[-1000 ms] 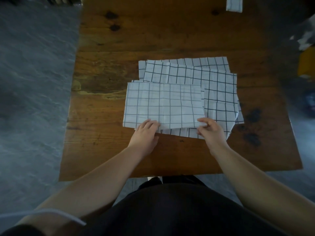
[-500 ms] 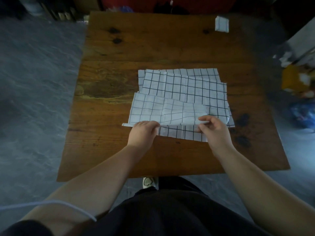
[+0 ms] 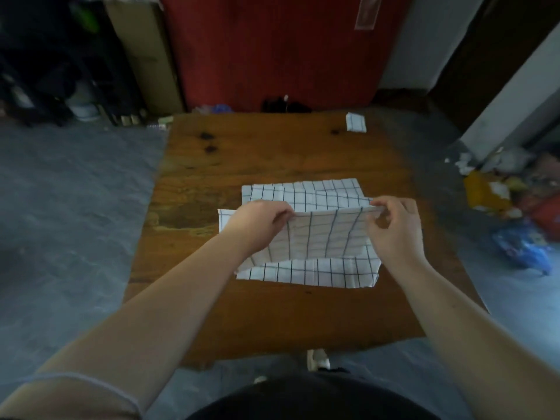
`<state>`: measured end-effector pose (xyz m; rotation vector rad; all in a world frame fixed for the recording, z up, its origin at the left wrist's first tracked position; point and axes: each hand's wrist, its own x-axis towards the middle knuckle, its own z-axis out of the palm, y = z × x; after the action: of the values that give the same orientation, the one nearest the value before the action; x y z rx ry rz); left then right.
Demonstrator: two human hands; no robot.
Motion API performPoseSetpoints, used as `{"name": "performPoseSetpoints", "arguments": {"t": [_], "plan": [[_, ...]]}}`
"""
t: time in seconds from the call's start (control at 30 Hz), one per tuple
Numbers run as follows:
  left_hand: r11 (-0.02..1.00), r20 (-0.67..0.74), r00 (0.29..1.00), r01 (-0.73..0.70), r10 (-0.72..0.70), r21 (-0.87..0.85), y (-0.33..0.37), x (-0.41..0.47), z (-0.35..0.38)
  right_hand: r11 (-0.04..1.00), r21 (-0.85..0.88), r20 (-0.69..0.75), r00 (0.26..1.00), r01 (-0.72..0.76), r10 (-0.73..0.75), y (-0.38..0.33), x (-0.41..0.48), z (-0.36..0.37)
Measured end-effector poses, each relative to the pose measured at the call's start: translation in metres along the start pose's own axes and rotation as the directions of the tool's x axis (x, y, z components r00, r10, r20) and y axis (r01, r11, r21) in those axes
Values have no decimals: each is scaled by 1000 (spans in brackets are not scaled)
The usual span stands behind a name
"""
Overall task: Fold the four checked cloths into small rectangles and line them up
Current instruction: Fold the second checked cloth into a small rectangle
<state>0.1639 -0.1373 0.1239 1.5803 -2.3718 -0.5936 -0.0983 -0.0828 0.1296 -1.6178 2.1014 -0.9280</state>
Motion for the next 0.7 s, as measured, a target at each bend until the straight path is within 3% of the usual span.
{"name": "performPoseSetpoints", "arguments": {"t": [0.13, 0.27, 0.4, 0.5, 0.7], "plan": [[1000, 34, 999, -24, 24, -20, 34, 12, -46, 961, -175, -53, 972, 216, -228, -27, 13, -24], [998, -30, 997, -67, 67, -20, 60, 21, -86, 929, -145, -116, 927, 339, -356, -62, 30, -51], [990, -83, 990, -104, 112, 91, 96, 35, -125, 791, -138, 55, 802, 596, -595, -93, 53, -76], [967, -118, 976, -154, 181, 205, 127, 45, -152, 750, -96, 130, 756, 654, -642, -111, 78, -93], [936, -221, 945, -165, 240, 312, 185, 63, -193, 721, 6, 110, 716, 693, -689, -118, 121, -145]]}}
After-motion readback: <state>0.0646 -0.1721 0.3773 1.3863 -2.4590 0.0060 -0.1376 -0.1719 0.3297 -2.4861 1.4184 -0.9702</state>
